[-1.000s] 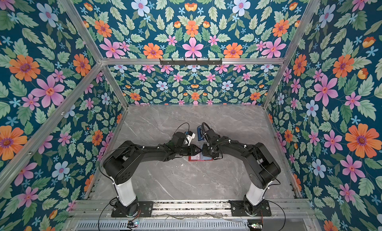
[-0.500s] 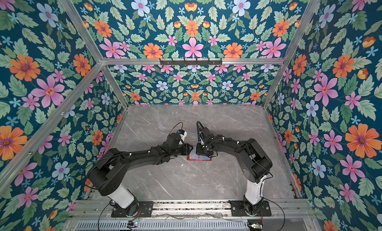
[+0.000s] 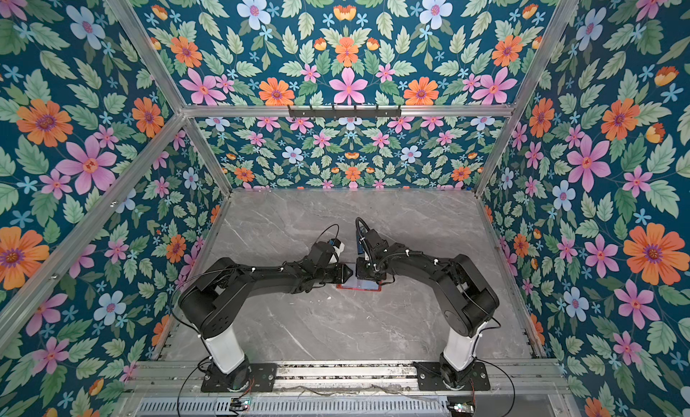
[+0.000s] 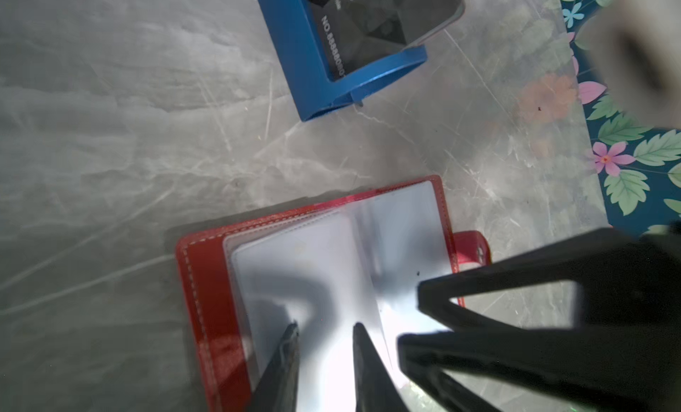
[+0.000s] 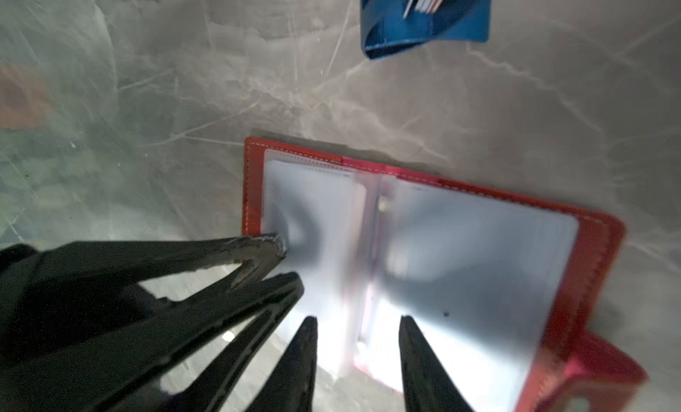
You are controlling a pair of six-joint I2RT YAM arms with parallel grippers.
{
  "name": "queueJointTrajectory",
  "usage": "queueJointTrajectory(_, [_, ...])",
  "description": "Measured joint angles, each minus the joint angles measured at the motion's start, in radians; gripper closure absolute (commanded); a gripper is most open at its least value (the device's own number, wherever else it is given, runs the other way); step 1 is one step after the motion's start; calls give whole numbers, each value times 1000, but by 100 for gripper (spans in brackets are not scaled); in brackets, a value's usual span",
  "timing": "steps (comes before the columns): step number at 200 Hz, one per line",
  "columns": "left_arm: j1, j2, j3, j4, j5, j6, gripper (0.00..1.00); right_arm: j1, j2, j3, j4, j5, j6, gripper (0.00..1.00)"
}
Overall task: Insert credit cards into a card holder
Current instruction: Flip over the card slot on the card holder, then pick up the credit card from the storage box.
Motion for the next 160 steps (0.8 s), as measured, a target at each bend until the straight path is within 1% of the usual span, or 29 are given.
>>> queueJointTrajectory(23, [1, -13, 47, -43, -10, 4, 68, -18, -48, 0, -19, 26, 0, 57])
queueJointTrajectory(48, [16, -15, 112, -58, -10, 11, 67, -53, -60, 27, -55, 47, -21, 57])
queueJointTrajectory(84, [51, 60, 257, -98, -10, 22, 64, -111, -56, 127, -134, 48, -85, 54])
queueJointTrajectory(89, [57, 73, 277, -106, -9, 22, 62, -118, -52, 148, -146, 48, -96, 53])
queueJointTrajectory(106, [83, 124, 344, -134, -8, 29, 59, -141, -21, 222, -178, 47, -134, 51])
queueJointTrajectory(137, [127, 211, 454, -177, -8, 37, 58, -180, 71, 368, -251, 34, -196, 51])
queueJointTrajectory(160, [149, 260, 502, -196, 1, 36, 58, -192, 145, 467, -290, 18, -245, 51])
